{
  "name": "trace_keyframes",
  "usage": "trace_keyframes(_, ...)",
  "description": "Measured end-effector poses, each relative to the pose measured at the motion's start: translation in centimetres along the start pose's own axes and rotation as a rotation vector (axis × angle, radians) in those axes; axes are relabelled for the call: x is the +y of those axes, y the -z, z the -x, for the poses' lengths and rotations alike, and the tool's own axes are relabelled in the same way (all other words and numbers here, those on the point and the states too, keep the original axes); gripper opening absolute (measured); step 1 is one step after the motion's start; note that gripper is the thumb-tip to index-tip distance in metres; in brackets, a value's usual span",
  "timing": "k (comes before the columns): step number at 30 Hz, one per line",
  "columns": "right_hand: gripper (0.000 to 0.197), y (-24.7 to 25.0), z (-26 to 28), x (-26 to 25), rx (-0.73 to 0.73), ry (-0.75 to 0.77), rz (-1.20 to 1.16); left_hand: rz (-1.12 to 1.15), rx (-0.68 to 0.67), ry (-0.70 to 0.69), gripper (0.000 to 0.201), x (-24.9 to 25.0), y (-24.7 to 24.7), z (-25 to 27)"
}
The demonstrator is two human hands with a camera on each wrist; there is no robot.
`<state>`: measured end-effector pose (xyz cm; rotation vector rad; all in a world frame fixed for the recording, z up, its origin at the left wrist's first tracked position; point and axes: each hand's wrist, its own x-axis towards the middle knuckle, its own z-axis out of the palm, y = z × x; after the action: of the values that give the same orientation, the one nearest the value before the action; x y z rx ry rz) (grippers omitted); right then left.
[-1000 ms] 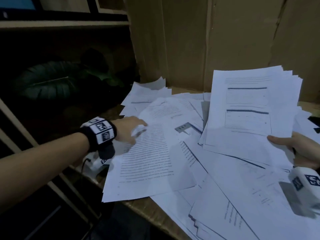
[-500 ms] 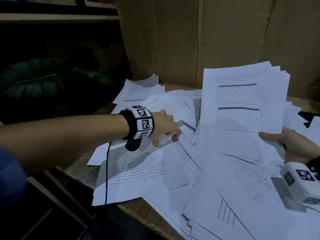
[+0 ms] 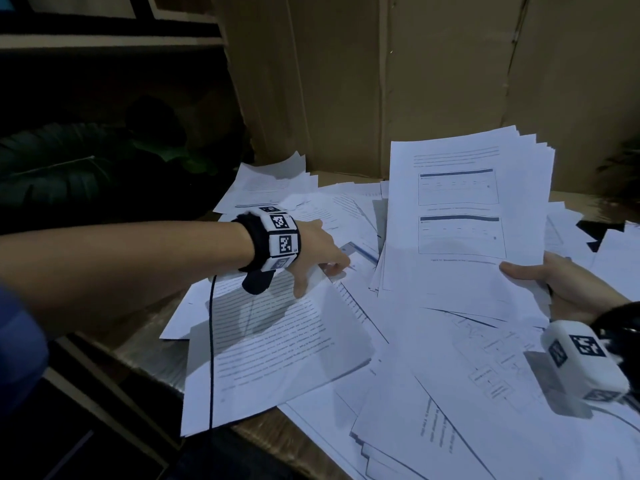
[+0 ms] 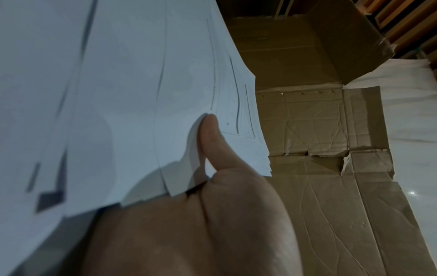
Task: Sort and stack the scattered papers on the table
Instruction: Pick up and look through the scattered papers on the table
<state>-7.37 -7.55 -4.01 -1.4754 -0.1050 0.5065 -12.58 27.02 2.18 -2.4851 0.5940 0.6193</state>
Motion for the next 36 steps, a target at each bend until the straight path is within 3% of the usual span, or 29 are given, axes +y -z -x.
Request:
trace_keyframes(4,0.029,0.2,-0.2,0.2,-0.010,-0.004,-0.003,0.041,0.053,0.048,0.034,-0.8,-0.6,1.2)
trace_keyframes(8,0.032,0.2,-0.3,0.2,-0.007,-0.004,-0.021,0.397,0.374,0.268,0.042,-4.0,1.1,4.2)
trace_keyframes(11,0.033,0.2,-0.3,0.2,0.004,0.000,-0.034,0.627,0.631,0.298,0.014,-7.2,1.9,6.3)
trace_keyframes(12,0.032,0.2,-0.3,0.2,0.011,-0.002,-0.045,0.700,0.689,0.291,0.007,-8.0,1.9,6.6)
trace_keyframes(16,0.033,0.0,-0.5,0.3,0.035,0.000,-0.071,0.995,0.808,0.365,0.015,-8.8,0.5,5.7)
trace_keyframes(20,0.078,0.4,-0.9,0.7,0.031,-0.002,-0.042,1.420,0.941,0.361,0.021,-6.8,0.0,3.5)
trace_keyframes(22,0.056,0.2,-0.7,0.5,0.007,0.020,-0.050,1.641,0.960,0.317,0.027,-4.9,-0.1,1.7)
trace_keyframes(24,0.037,-0.1,-0.5,0.3,-0.009,0.043,-0.049,1.818,0.888,0.296,0.036,-2.8,-0.3,-0.7)
trace_keyframes(27,0.042,-0.3,-0.1,0.2,-0.062,0.050,-0.072,1.886,0.833,0.338,0.031,0.4,-0.3,-4.2)
trace_keyframes(31,0.045,-0.2,0.1,0.2,-0.125,0.028,-0.098,1.878,0.879,0.474,0.016,2.2,-0.9,-7.1)
trace_keyframes(36,0.041,-0.1,0.2,-0.1,-0.200,0.026,-0.069,2.079,0.877,0.472,0.021,2.7,-1.8,-8.1)
